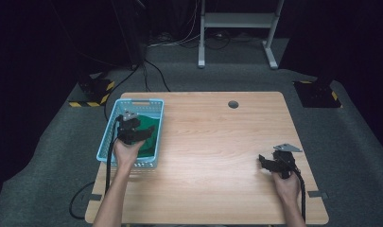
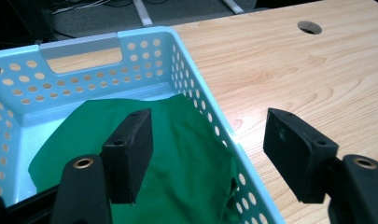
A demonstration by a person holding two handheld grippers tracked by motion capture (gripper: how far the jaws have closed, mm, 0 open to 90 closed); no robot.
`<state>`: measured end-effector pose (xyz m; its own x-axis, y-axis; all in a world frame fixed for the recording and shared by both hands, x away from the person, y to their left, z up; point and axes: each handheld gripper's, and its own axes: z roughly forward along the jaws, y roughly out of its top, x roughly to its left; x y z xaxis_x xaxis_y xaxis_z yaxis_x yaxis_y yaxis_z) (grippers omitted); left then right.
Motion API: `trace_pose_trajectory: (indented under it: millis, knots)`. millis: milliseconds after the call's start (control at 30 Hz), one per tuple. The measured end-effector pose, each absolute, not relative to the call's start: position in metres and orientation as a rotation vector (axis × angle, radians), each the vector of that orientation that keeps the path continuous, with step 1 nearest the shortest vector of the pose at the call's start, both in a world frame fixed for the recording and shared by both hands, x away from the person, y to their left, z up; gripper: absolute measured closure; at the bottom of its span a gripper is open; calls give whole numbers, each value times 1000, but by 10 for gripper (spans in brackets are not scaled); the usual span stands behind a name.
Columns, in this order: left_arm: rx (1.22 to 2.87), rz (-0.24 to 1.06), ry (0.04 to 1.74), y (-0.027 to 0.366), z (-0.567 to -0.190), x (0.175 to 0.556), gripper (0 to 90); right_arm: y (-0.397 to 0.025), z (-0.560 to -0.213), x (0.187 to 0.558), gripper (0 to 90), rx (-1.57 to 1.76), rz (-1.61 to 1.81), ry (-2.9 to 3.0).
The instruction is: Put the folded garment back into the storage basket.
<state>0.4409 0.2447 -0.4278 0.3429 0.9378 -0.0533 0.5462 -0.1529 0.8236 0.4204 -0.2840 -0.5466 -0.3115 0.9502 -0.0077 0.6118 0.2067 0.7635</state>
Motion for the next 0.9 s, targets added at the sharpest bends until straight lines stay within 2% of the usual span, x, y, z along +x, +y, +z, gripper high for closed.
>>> trace_pose_trajectory:
  millis: [100,900]
  knots:
    - [1786,586,1310,245,-427,441,330,-284,-547,420,243,1445,922,2003]
    - [1802,567,1255,230,-423,434,334,-284,-547,420,243,1445,922,2003]
